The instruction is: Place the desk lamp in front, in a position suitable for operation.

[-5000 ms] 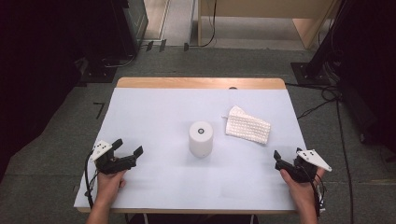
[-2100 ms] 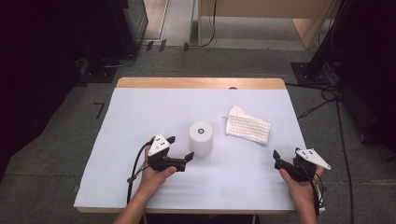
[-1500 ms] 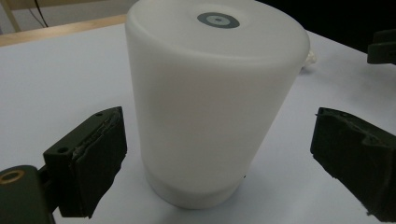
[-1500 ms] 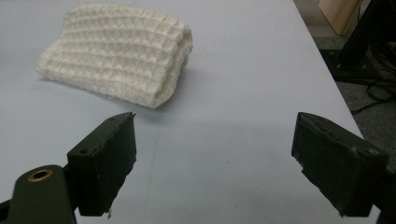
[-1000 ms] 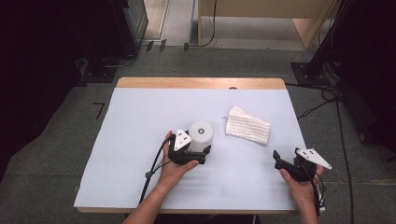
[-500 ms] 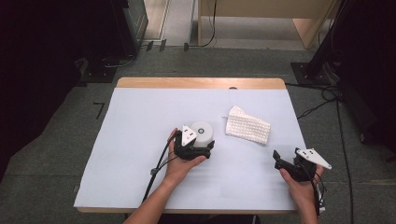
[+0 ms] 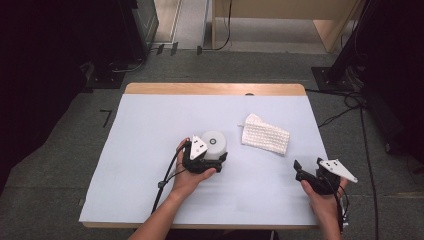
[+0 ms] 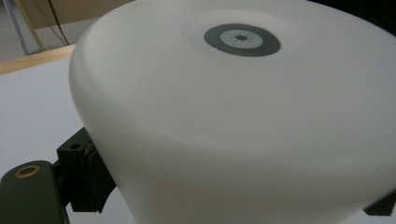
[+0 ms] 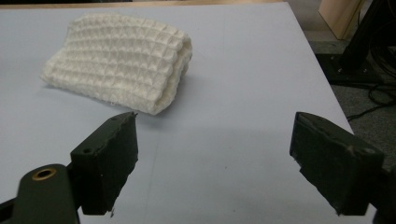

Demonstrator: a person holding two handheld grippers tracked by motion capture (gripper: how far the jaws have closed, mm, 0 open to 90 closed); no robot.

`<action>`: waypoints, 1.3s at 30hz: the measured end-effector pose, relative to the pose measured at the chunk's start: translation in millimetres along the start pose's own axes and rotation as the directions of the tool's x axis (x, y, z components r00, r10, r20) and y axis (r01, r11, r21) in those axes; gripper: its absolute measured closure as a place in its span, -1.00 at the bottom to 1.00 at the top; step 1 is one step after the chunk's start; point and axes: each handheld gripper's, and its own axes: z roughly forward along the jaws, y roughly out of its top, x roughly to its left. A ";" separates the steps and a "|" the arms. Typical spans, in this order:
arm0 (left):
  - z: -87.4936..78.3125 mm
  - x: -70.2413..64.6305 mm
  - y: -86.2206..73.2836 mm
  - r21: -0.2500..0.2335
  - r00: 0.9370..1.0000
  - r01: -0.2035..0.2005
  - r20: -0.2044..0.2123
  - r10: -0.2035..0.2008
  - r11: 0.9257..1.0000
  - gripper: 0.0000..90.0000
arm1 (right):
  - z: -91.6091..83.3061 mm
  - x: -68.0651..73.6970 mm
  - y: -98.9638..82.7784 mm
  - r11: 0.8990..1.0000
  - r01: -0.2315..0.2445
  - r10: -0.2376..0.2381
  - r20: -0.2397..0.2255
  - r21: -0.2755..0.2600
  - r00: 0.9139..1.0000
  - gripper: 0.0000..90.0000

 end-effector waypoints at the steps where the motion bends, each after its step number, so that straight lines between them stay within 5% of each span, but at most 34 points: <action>1: -3.5 1.6 -0.2 0.001 1.000 0.000 0.002 0.000 1.000 -0.81 | -0.7 0.1 0.9 1.000 -0.007 0.007 0.003 -0.005 1.000 -0.59; 12: -60.5 24.0 -18.0 0.030 1.000 -0.022 -0.019 0.022 0.999 -0.81 | -5.2 21.6 37.5 0.994 0.036 -0.040 -0.033 -0.107 0.999 -0.44; 18: -75.7 31.2 -33.5 0.051 1.000 -0.005 -0.008 0.005 0.999 -0.81 | 1.7 29.5 54.6 0.991 0.034 -0.042 -0.061 -0.127 0.997 -0.37; 24: -84.7 37.7 -39.8 0.074 1.000 0.007 0.019 -0.008 0.997 -0.81 | 16.5 45.5 80.0 0.986 0.100 -0.108 -0.057 -0.132 0.992 -0.28; 31: -91.0 43.1 -41.9 0.090 0.999 -0.001 0.040 -0.003 0.996 -0.81 | 39.4 54.9 95.2 0.987 0.120 -0.129 -0.084 -0.103 0.988 -0.28; 36: -92.1 47.1 -42.1 0.101 0.998 -0.006 0.060 0.000 0.995 -0.81 | 55.4 60.5 103.1 0.989 0.139 -0.145 -0.150 -0.048 0.978 -0.33; 39: -92.4 49.2 -42.6 0.099 0.998 -0.001 0.069 -0.005 0.995 -0.81 | 67.7 58.8 105.7 0.988 0.153 -0.154 -0.178 -0.020 0.972 -0.52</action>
